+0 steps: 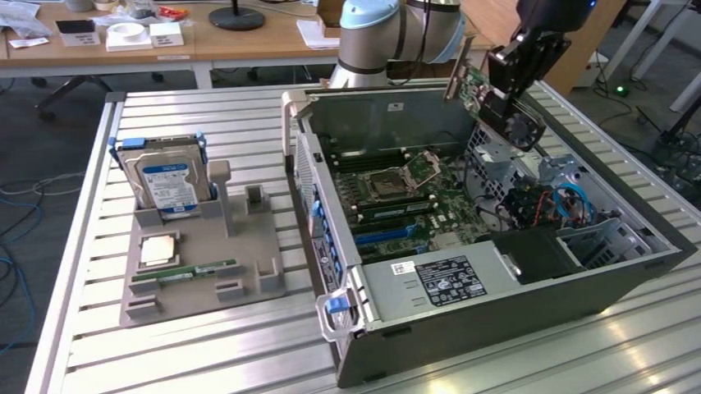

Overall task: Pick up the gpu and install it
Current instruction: 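Insert the gpu into the slot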

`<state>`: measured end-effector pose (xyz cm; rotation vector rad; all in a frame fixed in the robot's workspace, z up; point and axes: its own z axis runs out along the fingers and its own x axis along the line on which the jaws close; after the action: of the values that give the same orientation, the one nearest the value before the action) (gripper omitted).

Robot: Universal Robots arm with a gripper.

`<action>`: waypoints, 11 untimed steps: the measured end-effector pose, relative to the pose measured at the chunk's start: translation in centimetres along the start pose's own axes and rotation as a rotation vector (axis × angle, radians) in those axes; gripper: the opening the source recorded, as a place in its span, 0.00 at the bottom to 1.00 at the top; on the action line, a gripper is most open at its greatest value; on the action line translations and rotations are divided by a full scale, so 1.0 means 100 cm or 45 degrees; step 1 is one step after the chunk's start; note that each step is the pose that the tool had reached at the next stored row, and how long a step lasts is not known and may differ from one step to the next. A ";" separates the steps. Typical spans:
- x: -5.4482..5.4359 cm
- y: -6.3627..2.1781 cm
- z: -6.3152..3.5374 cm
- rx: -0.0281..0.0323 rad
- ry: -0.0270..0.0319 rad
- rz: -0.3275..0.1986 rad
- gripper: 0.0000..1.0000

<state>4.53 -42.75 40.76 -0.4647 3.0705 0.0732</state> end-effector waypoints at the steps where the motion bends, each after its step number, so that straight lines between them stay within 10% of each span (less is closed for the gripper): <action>1: 0.000 0.0000 0.0001 -0.0006 0.0006 -0.016 0.26; 11: 0.000 0.0001 0.0008 -0.0061 0.0083 -0.187 0.26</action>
<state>4.51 -42.75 40.68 -0.6901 3.0316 0.0749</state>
